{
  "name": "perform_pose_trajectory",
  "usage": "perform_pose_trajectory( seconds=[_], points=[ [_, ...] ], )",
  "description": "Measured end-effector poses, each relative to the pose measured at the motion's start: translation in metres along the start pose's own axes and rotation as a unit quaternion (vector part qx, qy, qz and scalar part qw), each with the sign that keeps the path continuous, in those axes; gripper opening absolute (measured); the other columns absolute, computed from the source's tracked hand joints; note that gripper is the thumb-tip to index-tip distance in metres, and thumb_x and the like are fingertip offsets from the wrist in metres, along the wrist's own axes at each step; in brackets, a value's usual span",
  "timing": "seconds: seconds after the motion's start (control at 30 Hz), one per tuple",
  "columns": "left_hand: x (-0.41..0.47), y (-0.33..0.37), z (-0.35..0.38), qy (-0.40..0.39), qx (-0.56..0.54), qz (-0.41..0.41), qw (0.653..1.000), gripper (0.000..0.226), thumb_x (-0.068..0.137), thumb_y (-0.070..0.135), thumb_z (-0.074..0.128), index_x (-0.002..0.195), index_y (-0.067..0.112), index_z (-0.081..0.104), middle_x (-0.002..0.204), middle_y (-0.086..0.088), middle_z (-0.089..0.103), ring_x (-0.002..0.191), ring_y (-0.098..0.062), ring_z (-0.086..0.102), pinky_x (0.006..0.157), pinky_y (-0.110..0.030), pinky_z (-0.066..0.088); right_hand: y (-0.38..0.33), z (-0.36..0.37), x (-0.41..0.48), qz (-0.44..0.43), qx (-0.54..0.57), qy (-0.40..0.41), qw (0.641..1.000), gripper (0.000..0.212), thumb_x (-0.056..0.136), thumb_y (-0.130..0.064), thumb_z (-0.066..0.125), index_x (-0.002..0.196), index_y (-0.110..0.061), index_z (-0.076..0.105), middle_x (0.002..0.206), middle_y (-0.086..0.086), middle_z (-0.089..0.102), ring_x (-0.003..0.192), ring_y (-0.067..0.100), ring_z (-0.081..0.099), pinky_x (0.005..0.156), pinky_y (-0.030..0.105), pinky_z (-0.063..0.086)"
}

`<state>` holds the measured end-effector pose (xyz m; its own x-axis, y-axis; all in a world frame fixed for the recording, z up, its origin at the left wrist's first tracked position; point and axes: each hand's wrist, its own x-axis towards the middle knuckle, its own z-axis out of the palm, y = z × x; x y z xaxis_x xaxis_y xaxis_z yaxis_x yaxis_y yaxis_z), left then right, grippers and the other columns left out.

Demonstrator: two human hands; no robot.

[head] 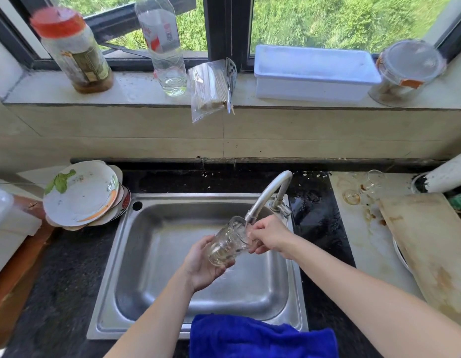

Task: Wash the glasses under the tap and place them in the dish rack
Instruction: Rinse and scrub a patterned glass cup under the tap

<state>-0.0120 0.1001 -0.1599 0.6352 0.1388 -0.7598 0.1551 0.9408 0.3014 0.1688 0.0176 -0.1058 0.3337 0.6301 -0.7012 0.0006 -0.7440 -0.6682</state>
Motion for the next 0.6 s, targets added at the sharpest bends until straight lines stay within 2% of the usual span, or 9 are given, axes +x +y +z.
perform_pose_trajectory(
  seconds=[0.1, 0.2, 0.27, 0.33, 0.4, 0.47, 0.53, 0.6],
  points=[
    [-0.001, 0.001, -0.005, -0.031, -0.017, -0.028, 0.999, 0.042, 0.080, 0.038, 0.053, 0.101, 0.005, 0.066, 0.087, -0.015, 0.064, 0.056, -0.027, 0.057, 0.033, -0.020, 0.038, 0.001, 0.000, -0.005, 0.005, 0.000, -0.005, 1.000, 0.009, 0.086, -0.002, 0.059, 0.083, 0.004, 0.065, 0.074, 0.019, 0.070, 0.067, 0.026, 0.071, 0.048, 0.024, 0.052],
    [-0.002, 0.003, -0.007, -0.071, -0.014, -0.069, 0.995, 0.048, 0.080, 0.041, 0.051, 0.105, 0.003, 0.066, 0.086, -0.018, 0.059, 0.051, -0.023, 0.051, 0.033, -0.017, 0.034, -0.004, -0.008, -0.006, -0.003, -0.017, -0.031, 0.999, 0.005, 0.088, -0.013, 0.063, 0.089, -0.008, 0.065, 0.087, 0.010, 0.070, 0.064, 0.022, 0.071, 0.047, 0.024, 0.050],
    [-0.001, 0.003, -0.003, -0.068, 0.009, -0.092, 0.993, 0.048, 0.080, 0.041, 0.050, 0.102, 0.002, 0.066, 0.082, -0.020, 0.058, 0.044, -0.019, 0.047, 0.031, -0.016, 0.032, -0.005, -0.012, -0.004, -0.015, -0.005, -0.047, 0.999, 0.005, 0.090, -0.016, 0.064, 0.093, -0.011, 0.064, 0.093, 0.008, 0.067, 0.063, 0.020, 0.070, 0.047, 0.024, 0.049],
    [0.001, 0.001, 0.007, -0.040, 0.027, -0.098, 0.994, 0.052, 0.087, 0.047, 0.042, 0.101, 0.002, 0.065, 0.078, -0.019, 0.060, 0.042, -0.019, 0.050, 0.032, -0.017, 0.036, -0.003, -0.014, -0.002, -0.022, 0.011, -0.039, 0.999, 0.010, 0.092, -0.012, 0.063, 0.094, -0.003, 0.065, 0.087, 0.014, 0.066, 0.059, 0.021, 0.069, 0.046, 0.023, 0.050],
    [0.005, -0.001, 0.012, 0.020, 0.054, -0.069, 0.996, 0.062, 0.095, 0.055, 0.027, 0.103, 0.005, 0.063, 0.080, -0.018, 0.065, 0.054, -0.025, 0.061, 0.042, -0.023, 0.048, 0.000, -0.014, -0.002, -0.019, 0.020, -0.013, 1.000, 0.010, 0.091, -0.007, 0.061, 0.090, 0.003, 0.063, 0.078, 0.018, 0.065, 0.055, 0.020, 0.067, 0.046, 0.022, 0.050],
    [0.008, 0.001, 0.013, 0.103, 0.080, 0.005, 0.991, 0.060, 0.099, 0.053, 0.020, 0.102, 0.008, 0.060, 0.087, -0.016, 0.069, 0.071, -0.029, 0.065, 0.059, -0.032, 0.053, 0.003, -0.015, -0.003, -0.015, 0.027, 0.012, 0.999, 0.012, 0.090, -0.002, 0.060, 0.081, 0.005, 0.063, 0.069, 0.020, 0.065, 0.053, 0.018, 0.066, 0.045, 0.022, 0.051],
    [0.007, 0.009, 0.016, 0.135, 0.087, 0.051, 0.986, 0.053, 0.100, 0.050, 0.025, 0.096, 0.009, 0.059, 0.091, -0.017, 0.065, 0.076, -0.030, 0.063, 0.065, -0.038, 0.052, 0.009, -0.016, -0.001, -0.021, 0.024, 0.033, 0.999, 0.017, 0.090, 0.000, 0.058, 0.076, 0.007, 0.062, 0.066, 0.021, 0.063, 0.051, 0.019, 0.065, 0.046, 0.023, 0.052],
    [0.002, 0.018, 0.025, 0.137, 0.111, 0.071, 0.982, 0.043, 0.098, 0.043, 0.035, 0.084, 0.010, 0.058, 0.081, -0.013, 0.058, 0.069, -0.027, 0.058, 0.063, -0.036, 0.050, 0.016, -0.014, 0.001, -0.038, 0.016, 0.044, 0.998, 0.014, 0.091, -0.001, 0.059, 0.084, 0.010, 0.065, 0.067, 0.019, 0.063, 0.052, 0.020, 0.065, 0.050, 0.026, 0.055]
  ],
)
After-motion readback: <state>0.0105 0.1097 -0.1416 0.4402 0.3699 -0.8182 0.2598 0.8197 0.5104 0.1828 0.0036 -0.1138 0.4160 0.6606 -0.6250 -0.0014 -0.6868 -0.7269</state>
